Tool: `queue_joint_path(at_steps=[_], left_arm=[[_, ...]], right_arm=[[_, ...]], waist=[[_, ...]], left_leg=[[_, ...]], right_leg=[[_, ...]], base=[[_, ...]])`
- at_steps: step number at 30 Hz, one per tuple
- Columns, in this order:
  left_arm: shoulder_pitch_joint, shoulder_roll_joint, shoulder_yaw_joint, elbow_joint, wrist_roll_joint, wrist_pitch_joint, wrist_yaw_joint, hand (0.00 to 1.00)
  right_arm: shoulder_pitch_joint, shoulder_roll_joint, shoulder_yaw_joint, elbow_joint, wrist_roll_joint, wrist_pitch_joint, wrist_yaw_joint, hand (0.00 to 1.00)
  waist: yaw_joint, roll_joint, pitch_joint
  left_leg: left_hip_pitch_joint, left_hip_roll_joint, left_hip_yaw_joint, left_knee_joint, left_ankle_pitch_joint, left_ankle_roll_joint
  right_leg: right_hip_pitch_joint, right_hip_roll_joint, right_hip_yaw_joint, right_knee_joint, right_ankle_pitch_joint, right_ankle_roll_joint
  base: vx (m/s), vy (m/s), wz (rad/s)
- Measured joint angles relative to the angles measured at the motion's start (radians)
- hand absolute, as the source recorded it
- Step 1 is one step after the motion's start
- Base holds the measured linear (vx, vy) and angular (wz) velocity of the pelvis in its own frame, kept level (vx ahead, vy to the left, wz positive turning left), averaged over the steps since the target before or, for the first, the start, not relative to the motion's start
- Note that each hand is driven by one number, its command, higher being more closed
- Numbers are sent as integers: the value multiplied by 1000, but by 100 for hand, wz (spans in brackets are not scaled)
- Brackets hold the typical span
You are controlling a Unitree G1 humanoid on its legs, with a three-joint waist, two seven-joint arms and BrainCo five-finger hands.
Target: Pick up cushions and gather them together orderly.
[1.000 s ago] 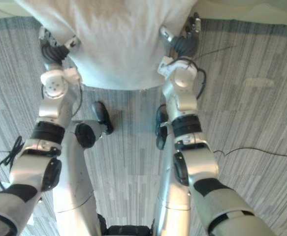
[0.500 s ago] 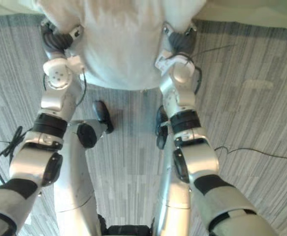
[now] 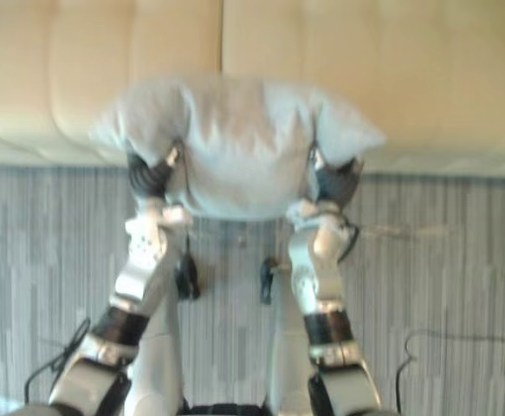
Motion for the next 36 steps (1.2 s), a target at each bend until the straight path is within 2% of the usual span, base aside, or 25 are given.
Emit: queue_joint_path(at_steps=[1, 7, 10, 15, 17, 18, 19, 20, 21, 22, 23, 24, 25, 26, 27, 28, 29, 30, 31, 32, 33, 34, 35, 36], left_arm=[[63, -10, -2, -12, 0, 0, -12, 100], [266, -11, -38, -83, 10, -5, -50, 100], [324, -10, -52, -88, 9, -7, -69, 100], [386, -5, -54, -87, -4, -7, -93, 100], [406, 2, -55, -85, -10, -5, -108, 100], [414, 10, -58, -74, -12, -3, -113, 100], [426, 27, -63, -51, -13, 8, -128, 100], [430, 33, -66, -50, -13, 11, -128, 100], [438, 52, -80, -44, -13, 19, -128, 100], [444, 64, -93, -41, -11, 34, -128, 100], [444, 68, -97, -39, -9, 35, -129, 100], [443, 70, -98, -36, -2, 35, -128, 100], [440, 71, -98, -36, 1, 32, -128, 100], [440, 74, -98, -36, 2, 31, -128, 100], [436, 79, -98, -35, 2, 31, -128, 100], [429, 85, -98, -28, 2, 31, -130, 100], [425, 89, -99, -23, 1, 31, -131, 100], [419, 94, -104, -13, 1, 31, -136, 100], [419, 73, -116, 11, 1, 37, -145, 100], [423, 70, -120, 11, 1, 39, -148, 100], [424, 65, -123, 11, 1, 39, -151, 100], [421, 45, -123, 10, 1, 39, -154, 100], [421, 37, -123, 9, 2, 39, -155, 100], [421, 24, -123, 5, 2, 39, -166, 100]], right_arm=[[70, 0, 19, -30, -16, 7, 5, 100], [308, -1, 62, -103, -112, 23, 49, 100], [352, -3, 62, -94, -121, 31, 70, 100], [372, -6, 62, -47, -121, 45, 103, 100], [379, -7, 62, -19, -122, 47, 110, 100], [377, -9, 61, 10, -122, 49, 115, 100], [387, -10, 60, 55, -125, 57, 119, 100], [391, -10, 60, 62, -128, 58, 120, 100], [405, -9, 58, 75, -144, 68, 121, 100], [420, -9, 52, 83, -161, 78, 121, 100], [423, -10, 49, 91, -162, 78, 121, 100], [417, -11, 48, 108, -162, 80, 121, 100], [415, -9, 49, 110, -162, 83, 125, 100], [415, -11, 49, 110, -162, 83, 130, 100], [414, -17, 46, 110, -162, 83, 133, 100], [411, -33, 44, 111, -162, 87, 138, 100], [410, -40, 45, 111, -162, 89, 140, 100], [408, -44, 44, 114, -162, 91, 141, 100], [396, -76, 39, 132, -161, 96, 141, 100], [397, -82, 38, 132, -161, 99, 141, 100], [403, -80, 29, 122, -161, 104, 141, 100], [431, -80, 18, 75, -162, 115, 141, 100], [445, -80, 14, 53, -162, 117, 141, 100], [482, -79, 9, -9, -161, 119, 141, 100]], waist=[[0, 1, -47], [-1, 4, -193], [-5, 14, -240], [-4, 20, -257], [-3, 19, -256], [-1, 19, -255], [-5, 14, -250], [-6, 12, -249], [-9, 5, -245], [-17, 7, -237], [-22, 16, -232], [-28, 14, -236], [-28, -1, -242], [-29, -2, -241], [-33, 1, -241], [-42, -3, -242], [-47, -16, -248], [-60, -24, -247], [-65, 38, -249], [-63, 54, -254], [-64, 64, -256], [-63, 75, -255], [-60, 82, -257], [-39, 86, -257]], left_leg=[[46, -2, 7, -45, 3, -4], [281, -16, 38, -258, 29, -12], [351, -38, 44, -338, 43, -10], [403, -47, 40, -371, 39, -3], [419, -51, 44, -369, 11, 2], [430, -50, 49, -360, -11, 13], [461, -48, 57, -337, -44, 15], [469, -47, 57, -334, -52, 15], [496, -53, 56, -324, -73, 16], [532, -56, 42, -329, -87, 29], [542, -53, 39, -335, -92, 35], [550, -48, 33, -341, -95, 36], [559, -49, 32, -361, -95, 36], [562, -49, 27, -367, -96, 34], [563, -47, 7, -374, -100, 27], [568, -46, -12, -382, -112, 5], [572, -50, -19, -379, -120, -10], [583, -60, -48, -358, -148, -44], [596, -18, -98, -350, -167, -55], [603, -6, -109, -342, -166, -64], [588, 9, -141, -271, -152, -61], [504, 37, -169, -74, -109, -30], [468, 52, -172, 4, -77, -16], [389, 96, -167, 181, 28, 10]], right_leg=[[46, 3, -4, -48, 5, 2], [286, 16, -15, -295, 54, 14], [361, 12, -15, -387, 76, 26], [429, 14, -1, -462, 114, 37], [417, 11, 9, -417, 113, 40], [380, 11, 25, -326, 114, 61], [306, 1, 37, -120, 138, 99], [292, -2, 41, -82, 147, 109], [251, -12, 54, 33, 200, 110], [198, -18, 53, 143, 290, 99], [189, -19, 47, 162, 298, 79], [186, -19, 32, 149, 238, 60], [178, -14, 18, 62, 161, 46], [176, -9, 12, 9, 147, 48], [176, 8, 15, -111, 149, 50], [181, 32, 32, -299, 188, 59], [200, 35, 42, -381, 220, 59], [224, 37, 71, -449, 311, 10], [227, 80, 40, -383, 246, -17], [223, 89, 26, -364, 221, -21], [229, 95, -3, -323, 175, -44], [265, 110, -39, -310, 145, -68], [283, 119, -53, -315, 139, -77], [342, 133, -76, -340, 123, -102]], base=[[231, 7, -1], [222, 32, -2], [192, 37, 2], [120, 42, -12], [38, 65, -25], [8, 108, -33], [0, 89, -24], [18, 58, -10], [69, 25, 3], [75, 22, 8], [121, 9, 16], [151, -28, 7], [178, -55, 3], [207, -99, 1], [251, -136, 17], [283, -159, 28], [353, -222, 46], [393, -243, 41], [396, -236, 31], [414, -195, 18], [415, -213, 37], [423, -223, 42], [483, -249, 42], [458, -211, 23]])
